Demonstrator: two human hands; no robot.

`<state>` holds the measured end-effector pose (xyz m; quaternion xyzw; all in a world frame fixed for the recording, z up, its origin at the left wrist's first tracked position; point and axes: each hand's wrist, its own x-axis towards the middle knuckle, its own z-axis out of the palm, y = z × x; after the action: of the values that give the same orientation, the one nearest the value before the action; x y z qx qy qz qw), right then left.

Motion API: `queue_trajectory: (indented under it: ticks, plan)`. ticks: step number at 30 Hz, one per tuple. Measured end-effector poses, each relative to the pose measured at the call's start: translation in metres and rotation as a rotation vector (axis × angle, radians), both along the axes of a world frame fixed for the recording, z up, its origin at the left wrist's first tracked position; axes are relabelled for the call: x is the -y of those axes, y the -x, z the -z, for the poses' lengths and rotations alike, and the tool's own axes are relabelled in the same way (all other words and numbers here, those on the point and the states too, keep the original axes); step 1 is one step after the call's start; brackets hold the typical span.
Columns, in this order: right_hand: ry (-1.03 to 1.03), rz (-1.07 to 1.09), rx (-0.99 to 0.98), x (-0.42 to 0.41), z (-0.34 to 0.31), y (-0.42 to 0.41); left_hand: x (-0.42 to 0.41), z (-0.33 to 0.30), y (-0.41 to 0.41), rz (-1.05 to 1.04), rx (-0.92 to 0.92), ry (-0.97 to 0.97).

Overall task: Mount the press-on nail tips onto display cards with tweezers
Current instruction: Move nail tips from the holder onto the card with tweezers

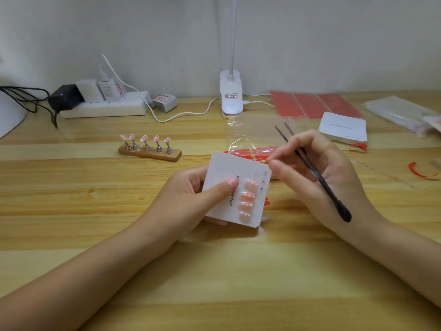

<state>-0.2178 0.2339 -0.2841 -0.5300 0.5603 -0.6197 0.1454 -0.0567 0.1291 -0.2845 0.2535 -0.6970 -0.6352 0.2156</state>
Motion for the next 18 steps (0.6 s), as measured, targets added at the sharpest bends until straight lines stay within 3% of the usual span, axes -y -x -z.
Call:
queue_trajectory:
  ticks: [5, 11, 18]
  plan:
    - [0.068, 0.079, 0.157, -0.005, -0.003, 0.010, 0.004, 0.004, -0.001, -0.013, -0.028, -0.058]
    - [-0.044, -0.084, 0.464, -0.005, 0.000, 0.008, 0.007, 0.004, -0.003, -0.024, -0.111, -0.162]
    - [-0.090, -0.115, 0.546, -0.003, 0.001, 0.005, 0.007, 0.004, -0.001, -0.017, -0.148, -0.223]
